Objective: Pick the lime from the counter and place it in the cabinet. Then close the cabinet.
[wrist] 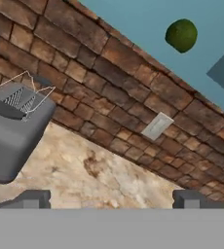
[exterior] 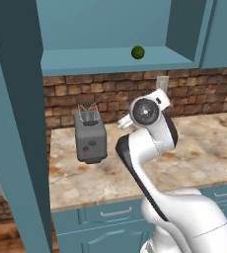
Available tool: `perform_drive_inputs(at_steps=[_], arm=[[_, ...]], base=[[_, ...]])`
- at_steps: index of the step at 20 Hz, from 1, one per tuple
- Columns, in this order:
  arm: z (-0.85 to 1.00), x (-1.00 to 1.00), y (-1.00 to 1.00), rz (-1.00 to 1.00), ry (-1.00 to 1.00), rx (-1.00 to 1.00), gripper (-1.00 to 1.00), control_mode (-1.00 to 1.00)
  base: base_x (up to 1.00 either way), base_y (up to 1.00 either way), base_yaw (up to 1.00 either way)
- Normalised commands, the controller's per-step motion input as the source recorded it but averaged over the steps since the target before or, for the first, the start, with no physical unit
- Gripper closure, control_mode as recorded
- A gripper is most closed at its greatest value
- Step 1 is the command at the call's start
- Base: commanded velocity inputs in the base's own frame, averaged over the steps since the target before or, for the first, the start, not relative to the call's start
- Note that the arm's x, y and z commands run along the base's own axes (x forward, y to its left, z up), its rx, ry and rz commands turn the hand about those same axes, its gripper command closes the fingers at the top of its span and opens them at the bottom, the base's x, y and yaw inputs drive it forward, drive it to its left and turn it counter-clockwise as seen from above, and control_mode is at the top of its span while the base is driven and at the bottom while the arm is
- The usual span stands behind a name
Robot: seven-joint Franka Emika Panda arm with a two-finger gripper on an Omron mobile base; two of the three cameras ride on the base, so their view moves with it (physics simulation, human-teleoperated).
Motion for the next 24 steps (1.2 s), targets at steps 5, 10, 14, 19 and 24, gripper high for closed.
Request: perform_drive_inputs(at_steps=[5, 10, 14, 19, 24], arm=[[-0.69, -0.14, 0.03, 0.05, -0.03, -0.3, -1.0, -1.0], [-0.5, -0.1, 0.09, 0.01, -0.09, -0.37, -1.0, -1.0], [-0.16, -0.3, 0.52, -0.09, -0.05, -0.38, -1.0, -1.0], [-0.05, -0.46, 0.74, -0.25, 0.0, -0.32, -1.0, -1.0], [-0.01, -0.46, 0.77, -0.3, 0.0, -0.33, -1.0, -1.0]], base=[[0.0, 0.0, 0.0], [0.0, 0.0, 0.0], [0.0, 0.0, 0.0], [0.0, 0.0, 0.0], [0.0, 0.0, 0.0]])
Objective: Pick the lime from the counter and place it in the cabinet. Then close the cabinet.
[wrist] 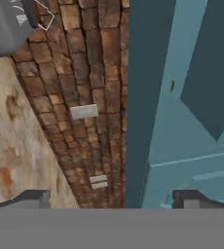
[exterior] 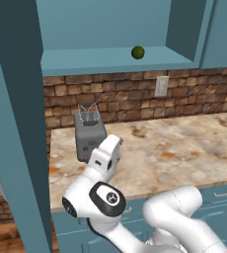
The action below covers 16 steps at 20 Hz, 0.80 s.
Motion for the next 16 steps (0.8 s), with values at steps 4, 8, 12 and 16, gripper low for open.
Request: perform_drive_inputs(at_steps=[4, 8, 12, 16], arm=[[0.0, -0.41, 0.85, -0.27, 0.0, -0.39, -1.0, -1.0], [0.07, -0.34, 0.89, -0.23, 0.0, -0.37, -1.0, -1.0], [0.34, -0.31, 0.81, -0.19, 0.0, -0.31, -1.0, -1.0], [0.5, -0.3, 0.74, -0.18, -0.01, -0.25, -1.0, -1.0]], base=[[0.0, 0.0, 0.0], [0.0, 0.0, 0.0], [0.0, 0.0, 0.0], [0.0, 0.0, 0.0]])
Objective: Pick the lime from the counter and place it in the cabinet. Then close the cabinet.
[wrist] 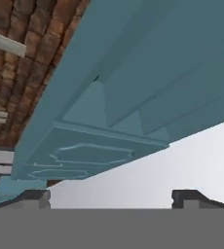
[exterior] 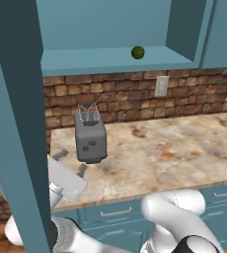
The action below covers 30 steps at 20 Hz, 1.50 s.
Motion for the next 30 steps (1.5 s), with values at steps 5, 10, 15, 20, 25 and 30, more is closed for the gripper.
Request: perform_drive_inputs(at_steps=[5, 10, 15, 20, 25, 30], arm=[[0.4, -0.2, 0.65, -0.17, -0.01, -0.22, -1.0, -1.0], [0.31, -0.03, 0.61, -0.14, 0.0, -0.21, -1.0, -1.0], [0.31, 0.0, 0.55, -0.11, 0.0, -0.19, -1.0, -1.0], [0.27, 0.0, 0.46, -0.08, 0.02, -0.13, -1.0, -1.0], [0.52, 0.0, 0.05, -0.01, -0.01, 0.01, -1.0, -1.0], [0.82, 0.0, -0.16, 0.03, 0.0, 0.1, -1.0, -1.0]], base=[[0.0, 0.0, 0.0], [0.0, 0.0, 0.0], [0.0, 0.0, 0.0], [0.0, 0.0, 0.0], [0.0, 0.0, 0.0], [0.0, 0.0, 0.0]])
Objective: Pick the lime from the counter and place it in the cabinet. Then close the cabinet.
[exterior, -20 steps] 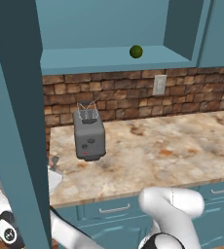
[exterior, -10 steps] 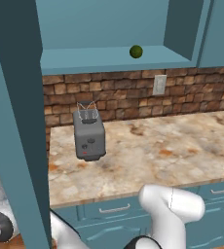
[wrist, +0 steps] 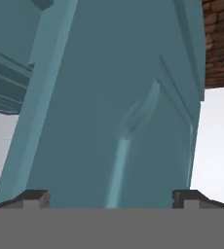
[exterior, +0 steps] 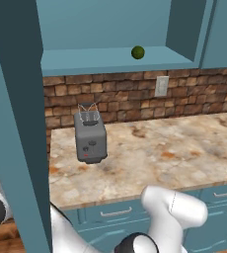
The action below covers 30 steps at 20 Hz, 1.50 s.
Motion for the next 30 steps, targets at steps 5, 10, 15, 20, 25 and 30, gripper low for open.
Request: perform_drive_inputs(at_steps=[5, 10, 15, 20, 25, 30], arm=[[0.84, 0.0, -0.35, 0.06, 0.0, 0.1, -1.0, -1.0], [0.64, -0.08, -0.88, 0.25, 0.08, 0.25, -1.0, -1.0], [0.7, -0.03, -0.93, 0.25, 0.14, 0.27, -1.0, -1.0], [0.84, 0.03, -0.93, 0.22, 0.2, 0.27, -1.0, -1.0], [0.72, 0.19, -0.96, 0.24, 0.26, 0.24, -1.0, -1.0], [0.13, 0.63, -0.94, 0.3, 0.27, 0.15, -1.0, -1.0]], base=[[0.0, 0.0, 0.0], [0.0, 0.0, 0.0], [0.0, 0.0, 0.0], [0.0, 0.0, 0.0], [0.0, 0.0, 0.0], [0.0, 0.0, 0.0]])
